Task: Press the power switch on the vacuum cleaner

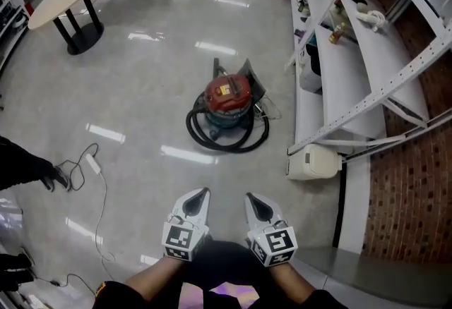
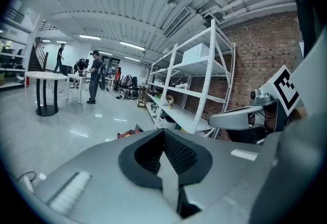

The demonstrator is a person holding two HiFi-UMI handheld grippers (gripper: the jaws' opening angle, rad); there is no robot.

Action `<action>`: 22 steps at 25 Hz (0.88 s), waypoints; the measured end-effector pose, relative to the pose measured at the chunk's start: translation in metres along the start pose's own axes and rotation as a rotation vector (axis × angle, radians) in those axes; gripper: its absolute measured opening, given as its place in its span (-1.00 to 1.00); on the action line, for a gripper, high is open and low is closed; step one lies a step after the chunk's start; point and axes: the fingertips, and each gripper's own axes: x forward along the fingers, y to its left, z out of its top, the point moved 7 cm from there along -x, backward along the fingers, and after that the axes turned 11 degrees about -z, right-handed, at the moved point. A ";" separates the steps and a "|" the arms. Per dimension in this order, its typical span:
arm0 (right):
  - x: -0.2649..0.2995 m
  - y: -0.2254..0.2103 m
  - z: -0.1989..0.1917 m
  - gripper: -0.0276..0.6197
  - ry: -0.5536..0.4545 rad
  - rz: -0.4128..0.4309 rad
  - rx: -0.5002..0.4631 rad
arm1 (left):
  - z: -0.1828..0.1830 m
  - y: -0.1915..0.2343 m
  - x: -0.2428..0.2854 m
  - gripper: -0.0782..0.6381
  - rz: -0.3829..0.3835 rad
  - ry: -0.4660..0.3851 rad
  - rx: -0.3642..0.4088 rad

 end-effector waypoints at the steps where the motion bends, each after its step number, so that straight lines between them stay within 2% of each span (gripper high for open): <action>1: 0.005 0.001 0.007 -0.94 -0.003 -0.009 0.000 | 0.004 0.007 0.002 -0.74 -0.004 -0.001 -0.006; 10: 0.062 0.017 0.051 -0.94 -0.063 -0.052 -0.028 | 0.036 0.081 0.013 -0.74 -0.005 -0.060 0.008; 17: 0.108 0.033 0.058 -0.94 -0.069 -0.014 -0.028 | 0.040 0.125 0.003 -0.74 0.051 -0.082 0.010; 22: 0.126 0.042 0.070 -0.94 -0.074 0.019 -0.045 | 0.046 0.142 0.000 -0.74 0.084 -0.089 0.005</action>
